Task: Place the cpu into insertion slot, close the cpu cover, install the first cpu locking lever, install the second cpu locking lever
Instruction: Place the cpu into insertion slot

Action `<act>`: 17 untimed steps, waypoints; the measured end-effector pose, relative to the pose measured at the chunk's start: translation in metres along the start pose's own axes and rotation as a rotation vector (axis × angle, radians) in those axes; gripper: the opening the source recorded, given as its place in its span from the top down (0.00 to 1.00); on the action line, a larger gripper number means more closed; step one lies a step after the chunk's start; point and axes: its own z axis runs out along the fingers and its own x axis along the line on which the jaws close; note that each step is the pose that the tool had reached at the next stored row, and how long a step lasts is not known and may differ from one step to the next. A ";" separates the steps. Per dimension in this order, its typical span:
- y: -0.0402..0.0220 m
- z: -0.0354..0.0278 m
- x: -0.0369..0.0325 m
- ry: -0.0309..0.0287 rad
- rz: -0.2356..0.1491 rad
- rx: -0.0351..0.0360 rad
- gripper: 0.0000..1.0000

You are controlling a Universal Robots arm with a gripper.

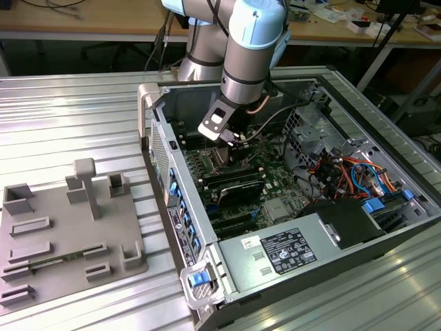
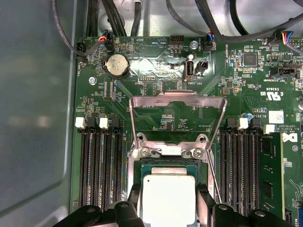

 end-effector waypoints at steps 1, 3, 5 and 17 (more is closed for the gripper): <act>0.0000 0.0000 0.0000 0.0001 0.000 0.0000 0.45; 0.0000 0.0001 0.0000 0.0001 0.000 0.0000 0.45; 0.0000 0.0001 0.0000 0.0001 0.000 0.0000 0.45; -0.0015 0.0092 -0.0017 -0.0005 -0.001 0.0017 0.45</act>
